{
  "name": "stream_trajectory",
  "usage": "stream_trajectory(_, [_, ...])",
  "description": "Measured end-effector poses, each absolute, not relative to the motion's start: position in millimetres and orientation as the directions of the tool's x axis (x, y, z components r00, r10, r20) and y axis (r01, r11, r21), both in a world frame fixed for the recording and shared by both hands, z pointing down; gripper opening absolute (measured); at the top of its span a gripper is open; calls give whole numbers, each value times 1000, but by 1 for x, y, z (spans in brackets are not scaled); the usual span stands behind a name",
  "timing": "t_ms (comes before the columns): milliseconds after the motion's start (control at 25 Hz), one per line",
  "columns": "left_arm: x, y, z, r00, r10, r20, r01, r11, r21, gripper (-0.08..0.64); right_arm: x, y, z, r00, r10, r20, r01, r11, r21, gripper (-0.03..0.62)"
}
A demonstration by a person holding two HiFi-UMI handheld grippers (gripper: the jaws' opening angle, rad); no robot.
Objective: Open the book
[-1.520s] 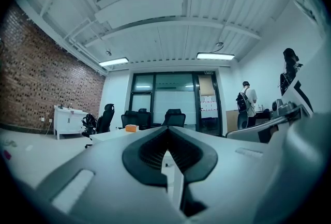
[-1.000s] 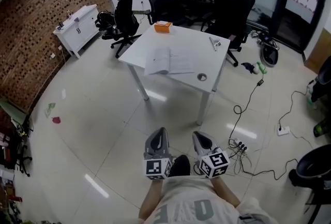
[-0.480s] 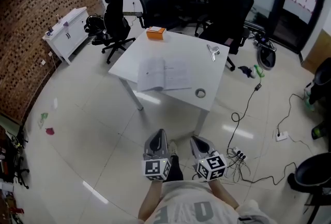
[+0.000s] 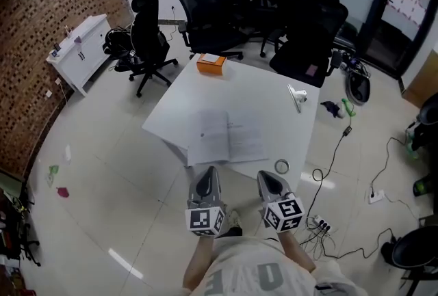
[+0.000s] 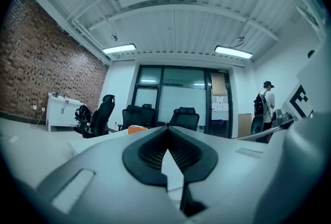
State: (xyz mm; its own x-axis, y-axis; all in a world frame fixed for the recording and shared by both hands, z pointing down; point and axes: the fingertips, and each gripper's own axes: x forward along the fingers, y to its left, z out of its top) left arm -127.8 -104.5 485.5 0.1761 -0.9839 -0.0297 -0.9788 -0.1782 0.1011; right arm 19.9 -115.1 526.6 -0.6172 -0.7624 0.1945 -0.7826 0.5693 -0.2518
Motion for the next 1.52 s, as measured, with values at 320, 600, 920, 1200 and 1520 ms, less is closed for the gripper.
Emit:
stream_trajectory(320, [-160,-186,499,219,-976,15,-971,-217,102,14,2,-186,535,-547,-810,210,-829,489,-270,3])
stream_trajectory(600, [-154,-226,520,238,-970,57,-964,-229,133,14,10,-218,553,-518,-816,257,-848,451,-278,3])
stream_trajectory(920, [-154,-283,489,264,-964,6,-961,-263,91,14,-6,-269,540,-543,-800,256,-835,484,-260,3])
stream_trajectory(1200, [-171,-304,509,225,-973,57,-971,-219,92,14,10,-279,608,-506,-735,452,-863,438,-252,2])
stream_trajectory(1520, [-181,-320,521,209,-974,93,-975,-200,98,14,42,-276,694,-420,-621,661,-905,344,-252,172])
